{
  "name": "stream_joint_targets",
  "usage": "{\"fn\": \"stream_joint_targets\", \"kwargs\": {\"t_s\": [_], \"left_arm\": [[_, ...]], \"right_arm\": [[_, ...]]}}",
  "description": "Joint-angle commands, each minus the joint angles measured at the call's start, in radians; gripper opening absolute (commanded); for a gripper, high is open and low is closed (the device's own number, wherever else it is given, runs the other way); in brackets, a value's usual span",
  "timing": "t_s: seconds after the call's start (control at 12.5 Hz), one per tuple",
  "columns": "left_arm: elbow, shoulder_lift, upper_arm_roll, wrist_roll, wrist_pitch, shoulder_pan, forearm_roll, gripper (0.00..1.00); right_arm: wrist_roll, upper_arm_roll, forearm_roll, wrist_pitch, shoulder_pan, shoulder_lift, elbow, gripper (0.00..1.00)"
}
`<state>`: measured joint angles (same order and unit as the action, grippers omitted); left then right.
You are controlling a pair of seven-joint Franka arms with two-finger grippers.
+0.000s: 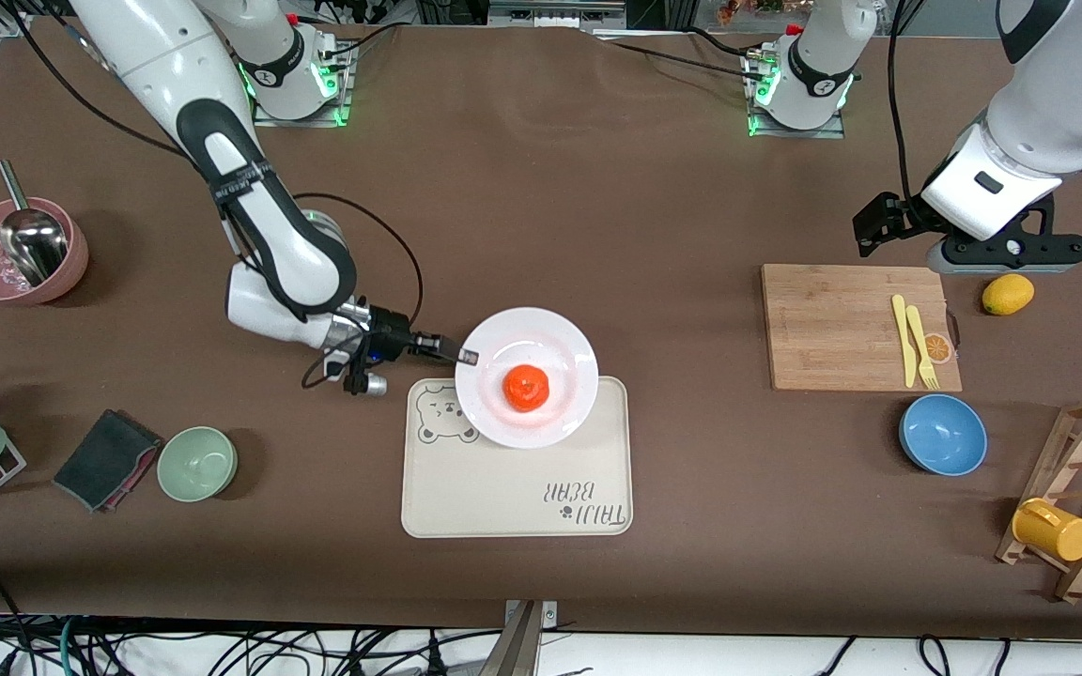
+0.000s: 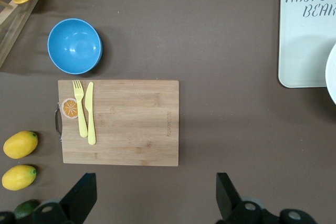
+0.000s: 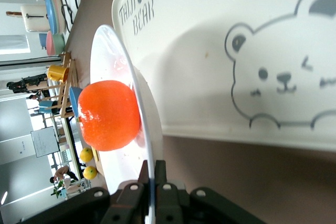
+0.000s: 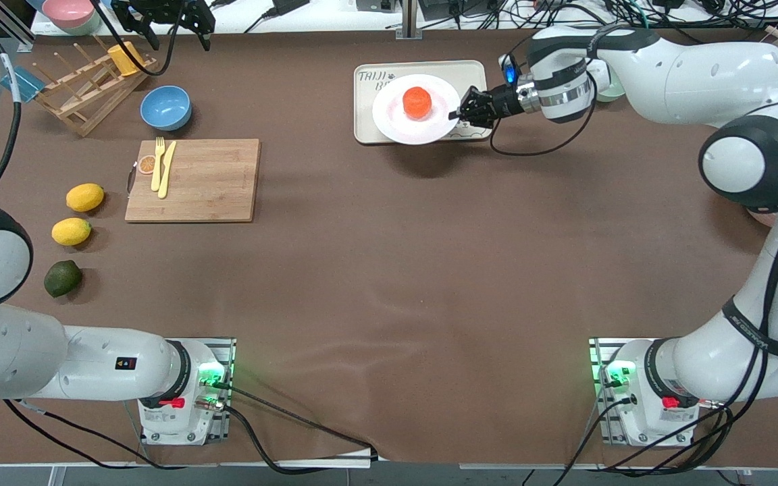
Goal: Place orange and plate with both arms
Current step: 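Slide the plate with the right gripper onto the bear tray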
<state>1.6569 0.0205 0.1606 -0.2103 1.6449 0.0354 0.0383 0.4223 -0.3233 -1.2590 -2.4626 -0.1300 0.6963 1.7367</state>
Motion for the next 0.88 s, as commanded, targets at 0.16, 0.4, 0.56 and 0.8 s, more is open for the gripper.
{"fn": "stream_joint_targets", "kwargs": {"t_s": [0.16,0.4,0.56,0.8], "left_arm": [[0.001,-0.014,0.001,0.011,-0.013,-0.002,-0.009,1.0],[0.001,-0.014,0.001,0.011,-0.013,-0.002,-0.009,1.0],[0.001,-0.016,0.001,0.008,-0.013,0.001,-0.009,1.0],[0.001,-0.016,0.001,0.009,-0.016,0.0,-0.009,1.0]], "right_arm": [[-0.23,-0.011,0.242,0.011,-0.002,0.219,-0.297,0.0],[-0.226,-0.011,0.262,0.008,-0.011,0.279,-0.347,0.0],[-0.224,-0.011,0.262,0.008,-0.01,0.287,-0.353,0.0],[-0.221,-0.011,0.299,0.011,0.001,0.285,-0.353,1.0]]}}
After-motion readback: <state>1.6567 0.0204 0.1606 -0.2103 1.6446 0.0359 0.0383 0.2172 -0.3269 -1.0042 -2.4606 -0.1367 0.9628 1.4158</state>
